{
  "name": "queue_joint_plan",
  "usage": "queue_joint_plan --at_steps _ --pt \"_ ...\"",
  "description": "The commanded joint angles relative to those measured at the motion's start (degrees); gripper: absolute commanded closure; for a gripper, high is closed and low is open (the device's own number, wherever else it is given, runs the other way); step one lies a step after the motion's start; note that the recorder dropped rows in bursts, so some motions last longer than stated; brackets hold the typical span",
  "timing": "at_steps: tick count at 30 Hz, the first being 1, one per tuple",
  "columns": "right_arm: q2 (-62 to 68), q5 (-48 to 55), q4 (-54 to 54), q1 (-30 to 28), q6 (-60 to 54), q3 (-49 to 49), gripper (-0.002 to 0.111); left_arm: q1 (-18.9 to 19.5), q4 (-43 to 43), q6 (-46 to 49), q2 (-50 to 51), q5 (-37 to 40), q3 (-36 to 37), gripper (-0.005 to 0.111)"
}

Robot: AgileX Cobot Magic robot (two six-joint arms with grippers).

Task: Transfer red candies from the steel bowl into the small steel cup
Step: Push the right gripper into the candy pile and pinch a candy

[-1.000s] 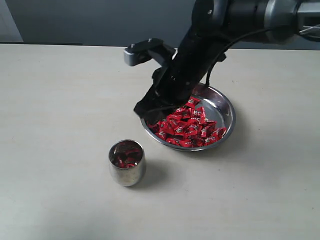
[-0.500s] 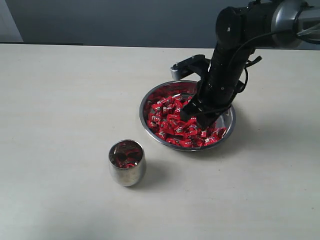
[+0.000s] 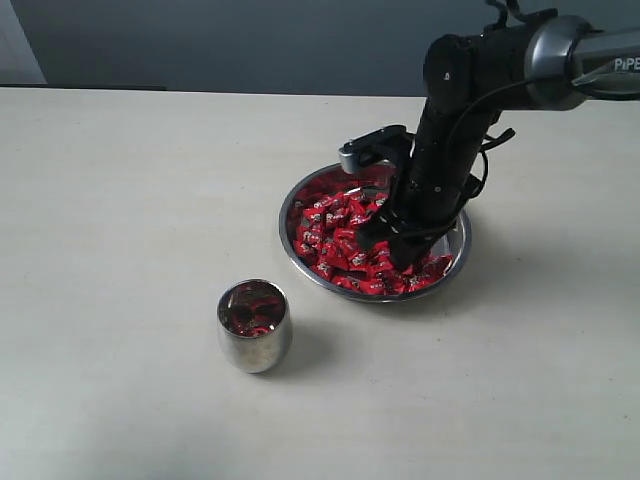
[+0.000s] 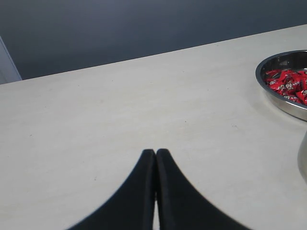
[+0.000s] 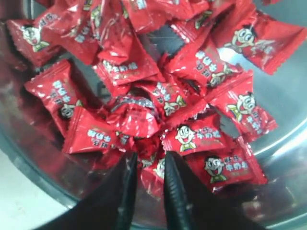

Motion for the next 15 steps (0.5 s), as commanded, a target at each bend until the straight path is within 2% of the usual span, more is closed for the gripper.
queue_joint_plan --at_steps 1,15 --pt "1.3 -1.6 -0.2 -0.4 0.0 0.2 0.087 -0.4 0.0 -0.3 -0.2 -0.4 -0.1 0.106" --pt "1.5 -1.8 -7.0 -0.4 4.9 0.2 0.086 -0.4 0.0 -0.3 -0.2 -0.4 -0.1 0.106"
